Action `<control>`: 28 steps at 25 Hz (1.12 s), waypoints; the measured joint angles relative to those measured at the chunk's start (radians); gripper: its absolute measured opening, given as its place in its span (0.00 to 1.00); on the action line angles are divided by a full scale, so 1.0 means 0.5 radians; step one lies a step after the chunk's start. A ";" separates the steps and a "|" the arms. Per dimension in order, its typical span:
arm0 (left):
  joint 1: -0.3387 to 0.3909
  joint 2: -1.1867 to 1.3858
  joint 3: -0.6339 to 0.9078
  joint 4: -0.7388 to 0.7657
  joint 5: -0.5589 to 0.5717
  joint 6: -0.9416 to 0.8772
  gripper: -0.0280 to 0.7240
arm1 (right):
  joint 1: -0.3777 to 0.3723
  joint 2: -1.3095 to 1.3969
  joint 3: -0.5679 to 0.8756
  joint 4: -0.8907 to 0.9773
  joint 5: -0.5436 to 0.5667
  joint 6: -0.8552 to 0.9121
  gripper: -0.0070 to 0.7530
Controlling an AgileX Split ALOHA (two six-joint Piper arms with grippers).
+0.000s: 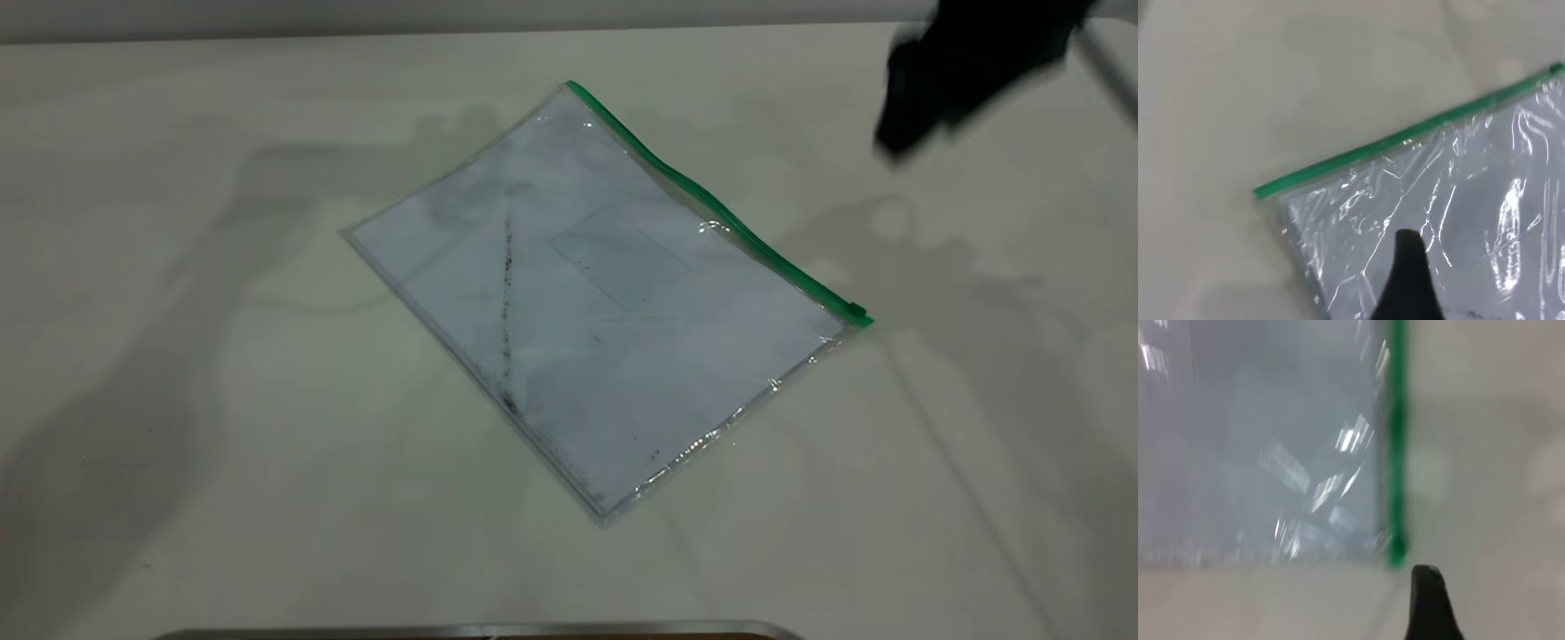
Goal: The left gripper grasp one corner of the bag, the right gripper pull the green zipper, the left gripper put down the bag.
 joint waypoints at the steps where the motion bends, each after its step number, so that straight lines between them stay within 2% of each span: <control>1: 0.000 -0.078 0.000 0.047 0.005 -0.076 0.93 | 0.000 -0.101 0.005 0.006 -0.008 0.000 0.71; 8: 0.000 -0.644 0.000 0.407 0.126 -0.546 0.90 | 0.000 -1.022 0.015 0.052 0.053 0.010 0.71; 17: 0.000 -1.274 0.000 0.835 0.127 -1.322 0.82 | 0.000 -1.875 0.064 0.079 0.454 0.177 0.71; 24: 0.000 -1.561 0.005 1.272 0.127 -1.875 0.81 | 0.000 -2.386 0.362 0.079 0.589 0.252 0.71; 28: 0.000 -1.801 0.246 1.454 0.127 -2.111 0.81 | 0.000 -2.732 0.616 0.079 0.777 0.310 0.71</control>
